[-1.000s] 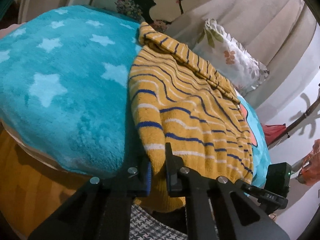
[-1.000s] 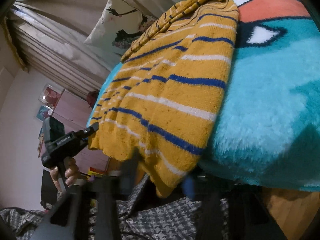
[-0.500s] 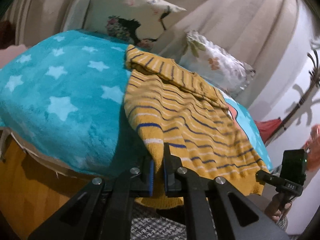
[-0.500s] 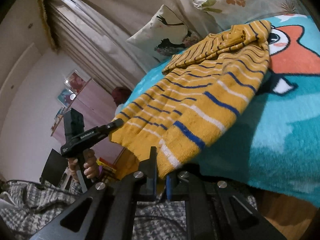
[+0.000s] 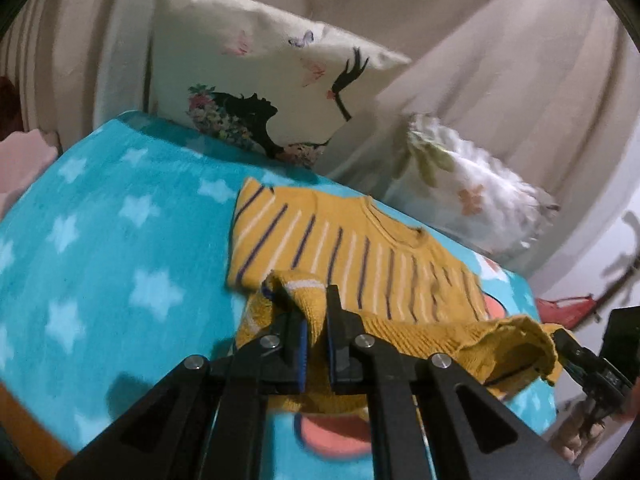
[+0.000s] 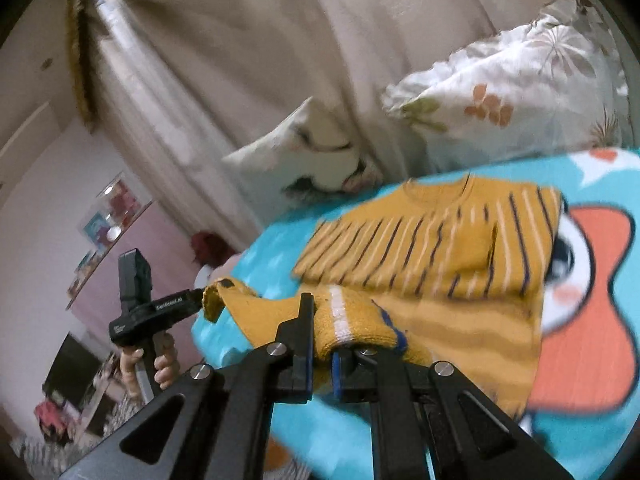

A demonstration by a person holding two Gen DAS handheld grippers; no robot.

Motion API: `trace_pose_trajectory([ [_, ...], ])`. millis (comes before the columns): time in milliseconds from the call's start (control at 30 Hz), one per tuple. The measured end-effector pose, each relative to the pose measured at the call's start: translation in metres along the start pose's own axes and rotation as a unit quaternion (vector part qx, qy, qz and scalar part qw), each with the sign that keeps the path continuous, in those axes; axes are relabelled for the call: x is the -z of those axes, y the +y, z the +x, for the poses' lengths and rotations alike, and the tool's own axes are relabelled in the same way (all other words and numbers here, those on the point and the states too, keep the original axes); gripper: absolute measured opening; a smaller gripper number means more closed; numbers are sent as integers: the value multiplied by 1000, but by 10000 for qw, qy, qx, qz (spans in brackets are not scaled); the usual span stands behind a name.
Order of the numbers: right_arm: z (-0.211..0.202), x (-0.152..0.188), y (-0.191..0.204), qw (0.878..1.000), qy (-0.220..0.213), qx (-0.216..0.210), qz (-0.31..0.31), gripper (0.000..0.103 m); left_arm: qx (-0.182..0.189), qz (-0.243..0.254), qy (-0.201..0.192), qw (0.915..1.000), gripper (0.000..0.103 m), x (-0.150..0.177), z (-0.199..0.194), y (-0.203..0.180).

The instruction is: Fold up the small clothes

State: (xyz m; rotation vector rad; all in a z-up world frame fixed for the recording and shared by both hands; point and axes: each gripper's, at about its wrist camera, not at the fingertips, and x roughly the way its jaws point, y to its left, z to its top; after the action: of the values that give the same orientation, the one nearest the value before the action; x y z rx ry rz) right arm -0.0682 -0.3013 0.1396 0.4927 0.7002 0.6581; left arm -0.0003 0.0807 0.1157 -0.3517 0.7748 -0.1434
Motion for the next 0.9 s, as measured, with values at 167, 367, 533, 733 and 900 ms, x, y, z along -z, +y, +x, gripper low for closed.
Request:
trace_pose_trajectory([
  [167, 48, -45, -56, 9970, 226, 338, 661, 8, -366, 193, 375, 9984, 7, -43, 70, -18],
  [367, 93, -73, -111, 9909, 524, 684, 1033, 8, -404, 105, 824, 9957, 8, -72, 136, -18],
  [533, 125, -94, -165, 9796, 566, 600, 1830, 10, -146, -508, 1199, 9914, 11, -100, 183, -1],
  [733, 158, -107, -220, 9598, 487, 544, 2710, 24, 497, -1092, 1230, 9851, 40, -114, 204, 19],
  [900, 157, -105, -243, 9433, 112, 258, 3309, 41, 1000, -1530, 1108, 9769, 59, -118, 202, 40],
])
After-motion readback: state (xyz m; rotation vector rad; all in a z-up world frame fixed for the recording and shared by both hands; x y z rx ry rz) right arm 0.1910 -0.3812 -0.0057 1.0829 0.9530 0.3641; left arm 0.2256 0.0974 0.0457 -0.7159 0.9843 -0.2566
